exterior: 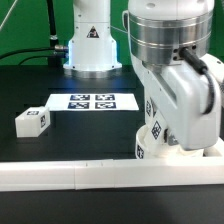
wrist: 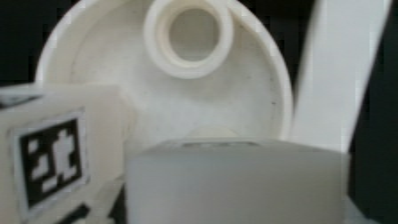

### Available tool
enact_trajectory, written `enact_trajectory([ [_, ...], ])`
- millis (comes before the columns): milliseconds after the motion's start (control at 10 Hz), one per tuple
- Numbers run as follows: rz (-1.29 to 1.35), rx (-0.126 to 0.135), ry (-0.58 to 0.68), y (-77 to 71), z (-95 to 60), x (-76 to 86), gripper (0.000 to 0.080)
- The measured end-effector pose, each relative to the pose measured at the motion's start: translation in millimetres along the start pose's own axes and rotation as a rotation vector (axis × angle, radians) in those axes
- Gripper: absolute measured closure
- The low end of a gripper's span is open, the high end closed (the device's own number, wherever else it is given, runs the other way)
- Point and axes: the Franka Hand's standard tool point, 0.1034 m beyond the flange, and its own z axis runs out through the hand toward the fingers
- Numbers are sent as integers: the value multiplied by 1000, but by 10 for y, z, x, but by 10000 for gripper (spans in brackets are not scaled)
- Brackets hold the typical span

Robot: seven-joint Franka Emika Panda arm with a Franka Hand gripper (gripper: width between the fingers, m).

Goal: Assemble stool

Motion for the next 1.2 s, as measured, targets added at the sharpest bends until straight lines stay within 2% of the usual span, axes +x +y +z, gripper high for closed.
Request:
enact_trajectory([
  [100,71,30,-14,0,22,9,466],
  [500,325,25,-17,7,30,-17,467],
  [700,507,31,-18,8,3,-62,467],
  [800,527,46,-25,-3,20,-125,469],
  [900,525,95,-26,-47,42,-186,469],
  [1000,523,126,-20,-54,67,-245,470],
  [1100,511,141,-7,-47,76,-288,470],
  [1200,464,134,3,-30,84,-309,470],
])
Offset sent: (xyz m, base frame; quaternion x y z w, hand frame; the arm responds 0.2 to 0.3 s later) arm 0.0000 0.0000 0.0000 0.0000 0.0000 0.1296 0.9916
